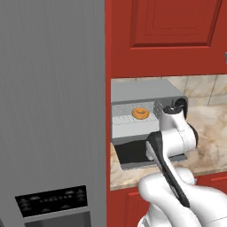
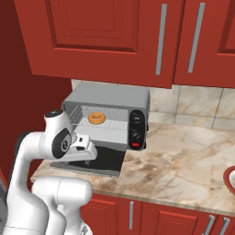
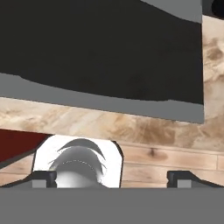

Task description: Pick up the bagel from the plate, place it on the toaster oven rack, close the door, and set the timer.

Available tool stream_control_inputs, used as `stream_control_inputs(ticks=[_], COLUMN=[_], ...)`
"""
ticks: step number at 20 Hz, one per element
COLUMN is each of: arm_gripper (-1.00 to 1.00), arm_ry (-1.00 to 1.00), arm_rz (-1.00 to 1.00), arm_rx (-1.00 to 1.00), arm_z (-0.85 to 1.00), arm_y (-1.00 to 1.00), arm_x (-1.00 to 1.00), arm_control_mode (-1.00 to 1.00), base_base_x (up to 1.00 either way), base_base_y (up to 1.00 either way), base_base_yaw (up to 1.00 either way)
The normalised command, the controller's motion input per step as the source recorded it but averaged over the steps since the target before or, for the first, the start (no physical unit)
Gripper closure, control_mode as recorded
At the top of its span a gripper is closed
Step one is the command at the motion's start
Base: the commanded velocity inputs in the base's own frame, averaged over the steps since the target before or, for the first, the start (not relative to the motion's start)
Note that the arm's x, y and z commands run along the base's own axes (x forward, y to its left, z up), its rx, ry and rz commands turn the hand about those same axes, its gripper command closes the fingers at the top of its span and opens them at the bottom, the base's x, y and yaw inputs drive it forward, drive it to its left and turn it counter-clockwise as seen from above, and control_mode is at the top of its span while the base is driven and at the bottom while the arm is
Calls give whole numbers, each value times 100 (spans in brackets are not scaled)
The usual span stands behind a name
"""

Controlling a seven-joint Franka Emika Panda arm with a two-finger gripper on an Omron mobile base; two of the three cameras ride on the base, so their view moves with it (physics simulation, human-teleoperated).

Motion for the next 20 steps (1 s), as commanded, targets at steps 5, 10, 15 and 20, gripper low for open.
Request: stream_control_inputs(ticks=[5,10,15,20], arm_gripper=[-100,-100,-100,-100], arm_ry=[0,0,0,5], arm_rz=[0,0,-4,-7], arm_rx=[39,37,34,29], arm_z=[0,-4,-10,-6], arm_y=[-90,-90,-54,-6], arm_x=[0,-5,2,41], arm_control_mode=[-100,-100,-100,-100], base_base_x=[0,0,0,0], base_base_y=[0,0,0,0], base_base_yaw=[0,0,0,0])
